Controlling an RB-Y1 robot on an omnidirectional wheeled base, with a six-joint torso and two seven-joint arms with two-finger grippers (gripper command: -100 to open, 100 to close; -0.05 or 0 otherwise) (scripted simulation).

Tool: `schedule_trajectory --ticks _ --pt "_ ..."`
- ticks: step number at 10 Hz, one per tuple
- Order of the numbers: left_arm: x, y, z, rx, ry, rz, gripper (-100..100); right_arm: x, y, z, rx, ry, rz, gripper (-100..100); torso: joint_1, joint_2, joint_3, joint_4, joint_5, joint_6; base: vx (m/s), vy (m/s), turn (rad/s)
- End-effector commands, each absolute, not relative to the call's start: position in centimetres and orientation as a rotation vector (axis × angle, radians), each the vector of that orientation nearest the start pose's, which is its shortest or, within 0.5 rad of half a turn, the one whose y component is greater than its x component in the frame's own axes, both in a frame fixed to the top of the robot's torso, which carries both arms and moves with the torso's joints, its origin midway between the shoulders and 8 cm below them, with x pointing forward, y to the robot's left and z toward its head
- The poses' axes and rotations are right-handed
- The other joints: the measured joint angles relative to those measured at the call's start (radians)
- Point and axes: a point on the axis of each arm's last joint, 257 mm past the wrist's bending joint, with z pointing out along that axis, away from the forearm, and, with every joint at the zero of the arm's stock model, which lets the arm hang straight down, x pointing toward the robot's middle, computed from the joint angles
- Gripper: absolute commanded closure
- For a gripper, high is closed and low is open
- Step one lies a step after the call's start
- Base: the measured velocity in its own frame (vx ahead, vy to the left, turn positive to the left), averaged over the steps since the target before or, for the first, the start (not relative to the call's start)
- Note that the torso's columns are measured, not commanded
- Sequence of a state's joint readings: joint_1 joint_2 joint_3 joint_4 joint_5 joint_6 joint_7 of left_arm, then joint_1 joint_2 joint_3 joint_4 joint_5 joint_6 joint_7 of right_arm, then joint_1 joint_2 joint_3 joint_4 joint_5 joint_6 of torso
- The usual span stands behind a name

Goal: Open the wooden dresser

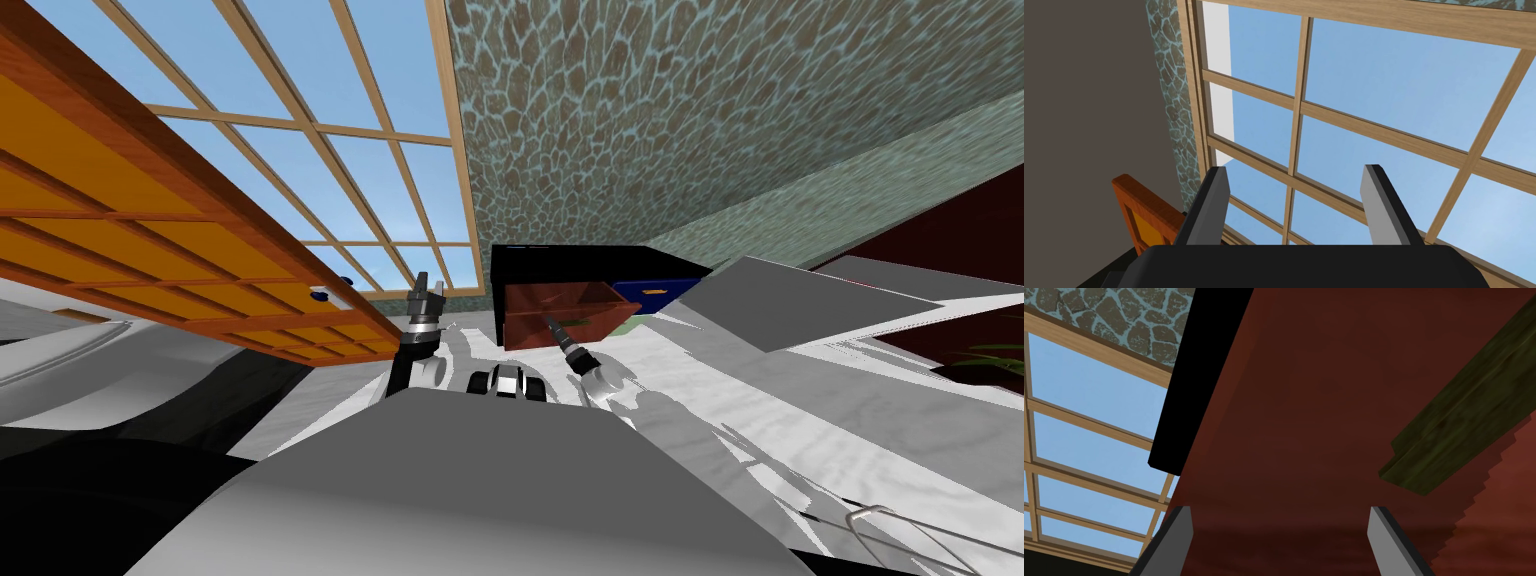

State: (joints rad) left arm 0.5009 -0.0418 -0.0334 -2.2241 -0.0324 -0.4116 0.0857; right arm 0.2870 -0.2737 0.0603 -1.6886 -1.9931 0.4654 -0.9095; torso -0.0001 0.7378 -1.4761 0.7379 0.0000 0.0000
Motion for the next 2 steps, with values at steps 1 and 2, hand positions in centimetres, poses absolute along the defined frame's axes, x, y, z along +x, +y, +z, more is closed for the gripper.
schedule_trajectory --ticks 1,2 --pt "36.95 27.27 -1.90 -0.826 0.669 -1.358 0 42.93 -19.01 -27.86 -1.693 0.595 -1.162 0 0.000 0.000 0.000 0.000 0.000 0.000 0.000 0.000 0.000" --pt "36.95 27.27 -1.90 -0.826 0.669 -1.358 0 42.93 -19.01 -27.86 -1.693 0.595 -1.162 0 0.000 0.000 0.000 0.000 0.000 0.000 0.000 0.000 0.000"
